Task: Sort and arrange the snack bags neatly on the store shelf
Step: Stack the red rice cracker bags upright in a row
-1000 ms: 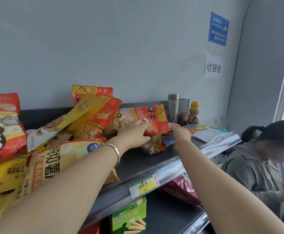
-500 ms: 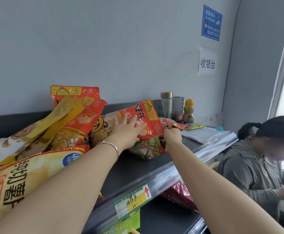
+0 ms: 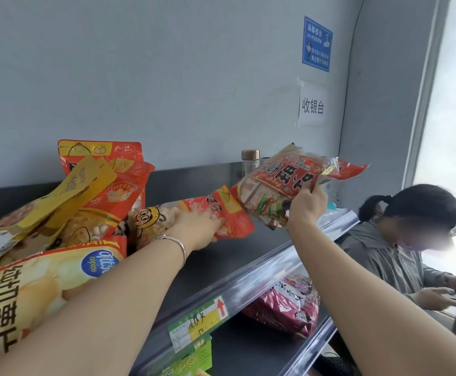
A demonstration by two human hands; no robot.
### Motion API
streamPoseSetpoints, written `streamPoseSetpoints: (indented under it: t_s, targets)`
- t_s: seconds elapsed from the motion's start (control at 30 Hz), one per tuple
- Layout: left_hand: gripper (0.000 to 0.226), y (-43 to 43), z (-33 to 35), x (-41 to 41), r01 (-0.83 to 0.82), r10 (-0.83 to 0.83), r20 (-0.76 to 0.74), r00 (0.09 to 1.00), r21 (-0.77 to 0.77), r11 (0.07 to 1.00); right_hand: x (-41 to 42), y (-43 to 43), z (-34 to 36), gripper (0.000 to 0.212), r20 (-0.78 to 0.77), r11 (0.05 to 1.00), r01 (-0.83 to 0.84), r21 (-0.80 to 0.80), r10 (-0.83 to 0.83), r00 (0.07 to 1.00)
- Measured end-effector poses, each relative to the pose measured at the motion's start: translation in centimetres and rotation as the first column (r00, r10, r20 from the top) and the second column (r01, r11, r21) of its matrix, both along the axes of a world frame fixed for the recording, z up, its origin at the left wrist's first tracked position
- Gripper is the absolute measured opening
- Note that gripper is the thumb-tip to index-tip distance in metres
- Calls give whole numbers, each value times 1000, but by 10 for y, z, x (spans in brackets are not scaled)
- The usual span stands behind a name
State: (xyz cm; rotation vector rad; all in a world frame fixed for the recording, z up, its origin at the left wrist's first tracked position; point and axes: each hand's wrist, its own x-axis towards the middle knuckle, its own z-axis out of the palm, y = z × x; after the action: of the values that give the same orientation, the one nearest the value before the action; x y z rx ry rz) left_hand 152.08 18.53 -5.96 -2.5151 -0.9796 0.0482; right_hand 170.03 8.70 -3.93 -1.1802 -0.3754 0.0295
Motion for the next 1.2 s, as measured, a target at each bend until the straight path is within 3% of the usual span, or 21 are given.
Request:
streamPoseSetpoints:
  t_s: [0.1, 0.17, 0.2, 0.27, 0.33, 0.4, 0.53, 0.63, 0.7, 0.73, 0.8, 0.9, 1.03, 1.13, 1.2]
  targets:
    - [55, -3, -7, 0, 32, -40, -89, 995, -94, 995, 7, -8, 1, 35, -27, 999, 25, 24, -24, 999]
    - [54, -5, -7, 0, 30, -36, -43, 998, -140, 990, 9, -14, 0, 29, -101, 999, -4, 52, 9, 995]
    - [53, -8, -4, 1, 33, -26, 41, 999, -196, 980, 10, -16, -1, 24, -141, 996, -29, 79, 40, 989]
    - [57, -17, 5, 5, 70, 79, 368, 926, -374, 925, 9, -19, -2, 18, -207, 985, -103, 135, 129, 970]
    - [66, -29, 16, 10, 163, 276, 664, 695, -518, 840, 4, -22, -3, 18, -245, 971, -184, 154, 218, 945]
    - [71, -36, 26, 16, 267, 422, 775, 471, -581, 769, 0, -26, -5, 18, -278, 950, -261, 173, 302, 912]
    - [73, -40, 33, 13, 519, 495, 856, 147, -493, 698, -9, -34, -6, 13, -348, 867, -407, 289, 491, 798]
    - [68, -49, 44, 2, 607, 483, 867, -119, -322, 727, -12, -36, -10, 13, -335, 797, -488, 355, 596, 730]
    - [68, -52, 57, -9, 631, 498, 833, -239, -257, 732, -14, -37, -14, 12, -323, 765, -526, 373, 638, 699]
    - [73, -51, 62, -16, 647, 529, 809, -256, -263, 715, -17, -39, -15, 11, -312, 745, -548, 380, 661, 683]
    - [84, -50, 70, -33, 681, 611, 767, -197, -342, 648, -23, -41, -16, 16, -279, 700, -585, 409, 707, 650]
    - [58, -59, 80, -54, 711, 641, 756, -136, -376, 594, -40, -44, -9, 28, -187, 612, -650, 452, 777, 601]
    - [7, -69, 82, -84, 673, 585, 762, -278, -280, 684, -84, -47, 9, 27, -144, 498, -773, 394, 864, 483]
    - [10, -74, 87, -124, 627, 540, 745, -392, -213, 749, -128, -41, 22, 29, -112, 435, -834, 339, 899, 424]
    - [13, -77, 90, -159, 567, 486, 743, -459, -176, 804, -163, -35, 30, 45, -72, 403, -862, 308, 913, 401]
